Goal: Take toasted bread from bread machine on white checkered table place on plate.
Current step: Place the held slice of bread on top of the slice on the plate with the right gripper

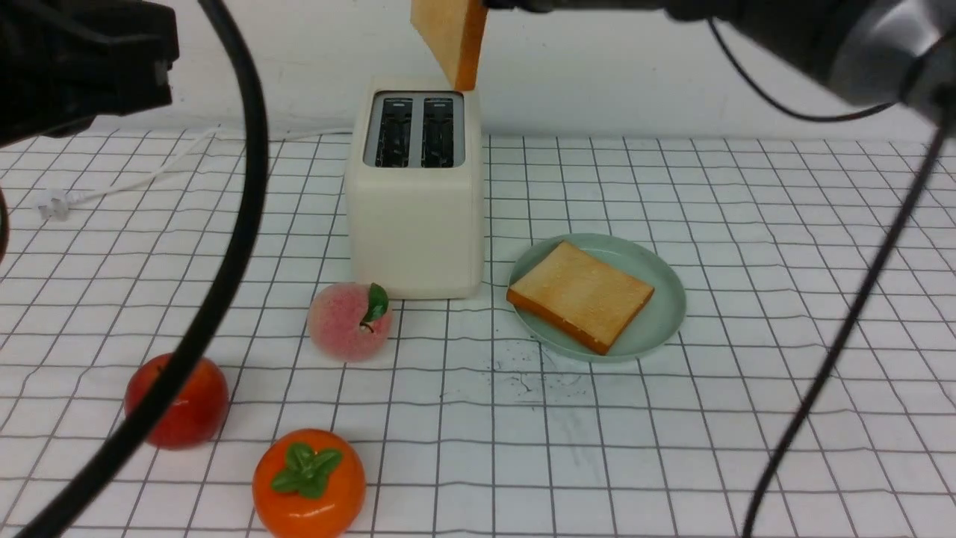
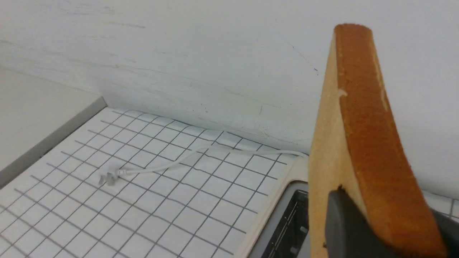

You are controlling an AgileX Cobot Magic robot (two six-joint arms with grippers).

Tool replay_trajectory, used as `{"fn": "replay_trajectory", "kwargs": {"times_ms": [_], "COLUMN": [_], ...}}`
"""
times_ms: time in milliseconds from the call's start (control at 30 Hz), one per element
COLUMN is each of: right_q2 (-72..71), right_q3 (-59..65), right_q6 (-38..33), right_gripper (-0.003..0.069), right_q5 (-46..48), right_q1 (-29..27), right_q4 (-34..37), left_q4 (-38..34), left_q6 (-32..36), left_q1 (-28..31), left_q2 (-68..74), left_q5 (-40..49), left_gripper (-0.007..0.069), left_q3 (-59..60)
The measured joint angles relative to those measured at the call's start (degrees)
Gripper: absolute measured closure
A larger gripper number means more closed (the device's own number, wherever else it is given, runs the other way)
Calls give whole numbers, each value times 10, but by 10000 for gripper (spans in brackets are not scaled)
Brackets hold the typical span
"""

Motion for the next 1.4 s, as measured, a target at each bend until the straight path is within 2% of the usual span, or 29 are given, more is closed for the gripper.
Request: {"fn": "replay_trajectory", "kwargs": {"times_ms": [233, 367, 467, 500, 533, 567, 667, 700, 733, 767, 800, 833, 867, 933, 1167, 1333, 1400], "right_q2": [-107, -163, -194, -216, -220, -232, -227, -227, -212, -207, -188, -183, -157, -128, -52, 14, 28], "right_q3": [4, 74, 148, 224, 233, 294, 367, 370, 385, 388, 393, 394, 394, 394, 395, 395, 395], "right_q6": [-66, -85, -98, -120, -123, -158, -265, -273, -334, -341, -381, -390, -422, -443, -468, -492, -494], "right_gripper": [537, 537, 537, 537, 537, 537, 537, 537, 537, 537, 537, 537, 537, 537, 537, 537, 537], "right_q5": [217, 270, 275, 269, 267, 257, 253, 254, 264, 266, 273, 273, 268, 252, 212, 172, 158], "right_q1": [-18, -73, -117, -158, -168, -212, -276, -276, -292, -294, -296, -295, -286, -277, -274, -274, -274], "right_q4": [7, 44, 79, 121, 134, 199, 363, 363, 453, 473, 531, 545, 591, 616, 640, 695, 697], "left_q4": [-2, -23, -51, -78, -82, -115, -189, -194, -230, -234, -266, -274, -301, -329, -350, -352, -354], "left_q6": [0, 15, 43, 78, 82, 115, 179, 183, 219, 223, 258, 266, 296, 322, 344, 346, 346], "left_q1": [0, 0, 0, 0, 0, 0, 0, 0, 0, 0, 0, 0, 0, 0, 0, 0, 0], "left_q2": [0, 2, 4, 8, 8, 14, 29, 31, 41, 43, 54, 57, 69, 81, 92, 93, 93], "left_q5": [40, 73, 80, 84, 85, 93, 118, 120, 137, 139, 151, 153, 159, 163, 165, 147, 146], "left_gripper": [638, 638, 638, 638, 638, 638, 638, 638, 638, 638, 638, 638, 638, 638, 638, 638, 638], "left_q3": [0, 0, 0, 0, 0, 0, 0, 0, 0, 0, 0, 0, 0, 0, 0, 0, 0]}}
